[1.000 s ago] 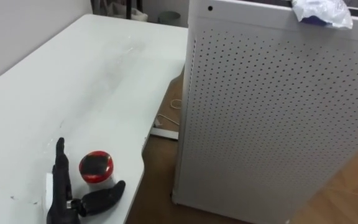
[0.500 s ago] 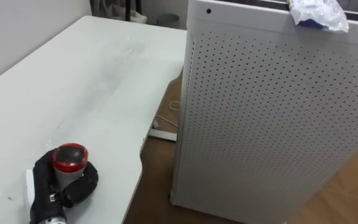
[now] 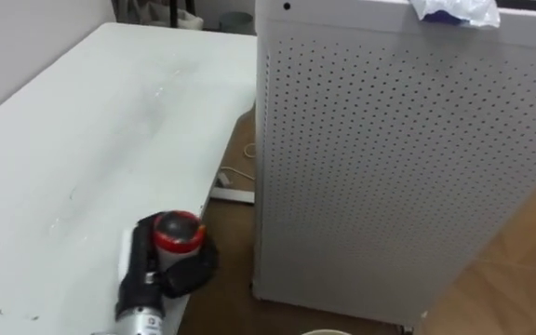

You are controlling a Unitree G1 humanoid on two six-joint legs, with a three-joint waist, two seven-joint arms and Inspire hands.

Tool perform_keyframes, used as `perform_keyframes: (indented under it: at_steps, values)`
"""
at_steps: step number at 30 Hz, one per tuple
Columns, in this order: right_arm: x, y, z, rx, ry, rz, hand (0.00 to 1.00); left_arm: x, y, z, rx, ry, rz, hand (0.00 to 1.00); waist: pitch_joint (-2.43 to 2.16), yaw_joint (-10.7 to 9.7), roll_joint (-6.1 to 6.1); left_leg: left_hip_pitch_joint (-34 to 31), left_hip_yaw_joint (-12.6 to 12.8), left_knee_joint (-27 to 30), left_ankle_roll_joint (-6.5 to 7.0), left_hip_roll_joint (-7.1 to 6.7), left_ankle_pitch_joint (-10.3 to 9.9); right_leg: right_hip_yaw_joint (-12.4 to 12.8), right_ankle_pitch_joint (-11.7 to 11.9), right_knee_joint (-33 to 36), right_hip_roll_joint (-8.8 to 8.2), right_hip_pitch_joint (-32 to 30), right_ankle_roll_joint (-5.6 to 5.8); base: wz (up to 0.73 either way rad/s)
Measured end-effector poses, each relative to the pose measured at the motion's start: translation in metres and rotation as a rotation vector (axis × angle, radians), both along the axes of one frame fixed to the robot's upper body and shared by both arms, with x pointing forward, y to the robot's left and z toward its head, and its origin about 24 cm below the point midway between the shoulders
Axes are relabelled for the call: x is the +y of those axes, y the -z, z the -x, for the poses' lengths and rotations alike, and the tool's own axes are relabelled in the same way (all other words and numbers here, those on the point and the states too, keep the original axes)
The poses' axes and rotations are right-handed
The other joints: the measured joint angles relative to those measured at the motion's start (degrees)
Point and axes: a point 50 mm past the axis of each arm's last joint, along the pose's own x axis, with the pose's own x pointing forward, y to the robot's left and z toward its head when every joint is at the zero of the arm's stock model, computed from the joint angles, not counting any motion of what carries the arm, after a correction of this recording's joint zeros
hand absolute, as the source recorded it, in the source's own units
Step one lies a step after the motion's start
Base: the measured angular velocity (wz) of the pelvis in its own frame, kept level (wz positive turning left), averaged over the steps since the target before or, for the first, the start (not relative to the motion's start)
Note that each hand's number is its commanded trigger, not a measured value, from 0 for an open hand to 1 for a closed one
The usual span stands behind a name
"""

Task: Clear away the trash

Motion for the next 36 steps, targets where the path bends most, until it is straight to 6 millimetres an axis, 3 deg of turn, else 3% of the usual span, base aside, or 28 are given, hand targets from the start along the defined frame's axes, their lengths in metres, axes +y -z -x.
perform_keyframes:
  at_steps: [3,6,12,17,18,19,20,21,22,36]
  values:
    - [0.006,-0.003,-0.015,-0.033,-0.031,-0.005,1.00,-0.029,-0.017,-0.002,-0.048,0.187,0.042,1.00,0.05,-1.21,0.19,0.06,0.91,-0.04,0.02,0.08,0.02,0.78,0.01,0.08,0.04,-0.43,-0.02,-0.15]
    - [0.008,-0.006,-0.023,-0.053,-0.042,-0.006,1.00,-0.047,-0.020,-0.001,-0.034,0.329,0.073,1.00,0.12,-2.43,0.48,0.09,1.15,-0.05,0.03,0.31,0.02,1.09,0.01,0.00,0.05,-0.69,-0.01,-0.03]
    - [0.009,-0.009,-0.032,-0.075,-0.036,-0.012,1.00,-0.062,-0.014,0.006,0.028,0.502,0.047,1.00,0.17,-2.67,0.75,-0.51,1.80,-0.06,0.02,0.41,0.01,1.39,0.06,0.01,0.26,-1.52,-0.09,-0.03]
    - [0.009,-0.009,-0.033,-0.079,0.001,-0.024,1.00,-0.075,-0.017,0.009,0.028,0.578,0.053,1.00,0.28,-2.84,1.74,-0.56,2.13,-0.16,0.03,0.62,0.01,1.63,0.06,0.00,0.22,-1.62,-0.08,-0.01]
    - [0.009,-0.010,-0.034,-0.084,0.022,-0.031,1.00,-0.078,-0.017,0.010,0.027,0.593,0.055,0.92,0.27,-2.86,2.01,-0.77,2.37,-0.16,0.03,0.65,0.01,1.81,0.06,0.07,0.24,-1.79,-0.08,-0.07]
    - [0.009,-0.010,-0.035,-0.088,0.034,-0.033,1.00,-0.080,-0.017,0.010,0.029,0.605,0.060,0.62,0.21,-2.85,2.20,-0.96,2.63,-0.17,0.03,0.70,0.01,2.08,0.07,0.18,0.27,-2.06,-0.08,-0.08]
    - [0.009,-0.011,-0.036,-0.091,0.042,-0.036,1.00,-0.081,-0.017,0.011,0.030,0.609,0.062,0.25,0.25,-2.84,2.27,-1.02,2.78,-0.16,0.02,0.73,0.01,2.12,0.07,0.26,0.31,-2.25,-0.08,-0.08]
    - [0.009,-0.012,-0.037,-0.098,0.054,-0.041,1.00,-0.082,-0.017,0.012,0.032,0.615,0.062,0.05,0.32,-2.86,2.38,-1.04,2.98,-0.18,0.02,0.78,0.01,2.27,0.07,0.47,0.34,-2.58,-0.09,-0.07]
    - [0.008,-0.012,-0.038,-0.101,0.055,-0.038,1.00,-0.084,-0.016,0.013,0.037,0.622,0.060,0.00,0.35,-2.91,2.45,-1.05,3.03,-0.17,0.02,0.79,0.01,2.34,0.07,0.63,0.35,-2.71,-0.10,-0.05]
    - [0.008,-0.015,-0.044,-0.115,0.058,-0.019,1.00,-0.083,-0.003,0.022,0.103,0.673,0.020,0.00,0.49,-4.38,2.42,-1.03,3.65,-0.26,0.03,0.79,0.02,3.00,0.05,0.94,0.35,-3.24,-0.09,-0.02]
